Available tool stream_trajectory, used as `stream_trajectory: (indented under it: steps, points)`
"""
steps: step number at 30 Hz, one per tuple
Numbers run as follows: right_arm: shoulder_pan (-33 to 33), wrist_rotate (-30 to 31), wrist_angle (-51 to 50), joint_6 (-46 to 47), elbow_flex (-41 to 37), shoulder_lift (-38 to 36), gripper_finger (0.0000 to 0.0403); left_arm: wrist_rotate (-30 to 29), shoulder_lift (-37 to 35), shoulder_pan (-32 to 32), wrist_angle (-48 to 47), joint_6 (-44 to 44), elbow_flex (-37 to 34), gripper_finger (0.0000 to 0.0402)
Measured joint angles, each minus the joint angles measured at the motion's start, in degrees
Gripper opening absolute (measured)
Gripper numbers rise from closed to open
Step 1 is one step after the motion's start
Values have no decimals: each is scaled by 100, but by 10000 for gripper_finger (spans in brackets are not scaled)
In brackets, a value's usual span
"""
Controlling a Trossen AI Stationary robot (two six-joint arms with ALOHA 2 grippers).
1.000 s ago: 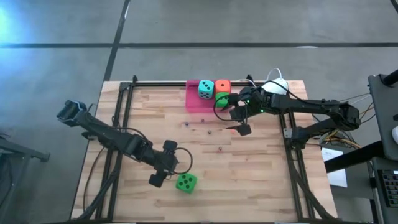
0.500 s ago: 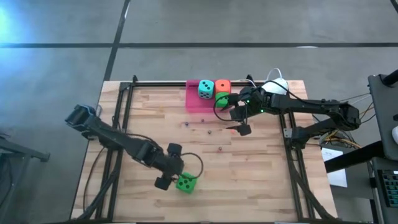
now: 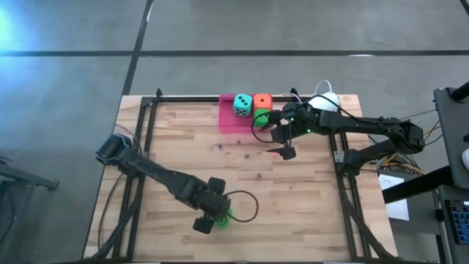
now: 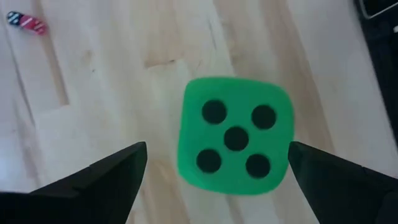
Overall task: Pick & Place Dice
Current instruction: Put the large green dice into the the pink bin
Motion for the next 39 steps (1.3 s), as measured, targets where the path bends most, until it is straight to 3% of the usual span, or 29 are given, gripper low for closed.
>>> stream_trajectory:
  steps: [39]
  points:
    - [2, -1, -2, 3, 0, 0, 400, 257, 379, -3, 554, -355, -209, 400]
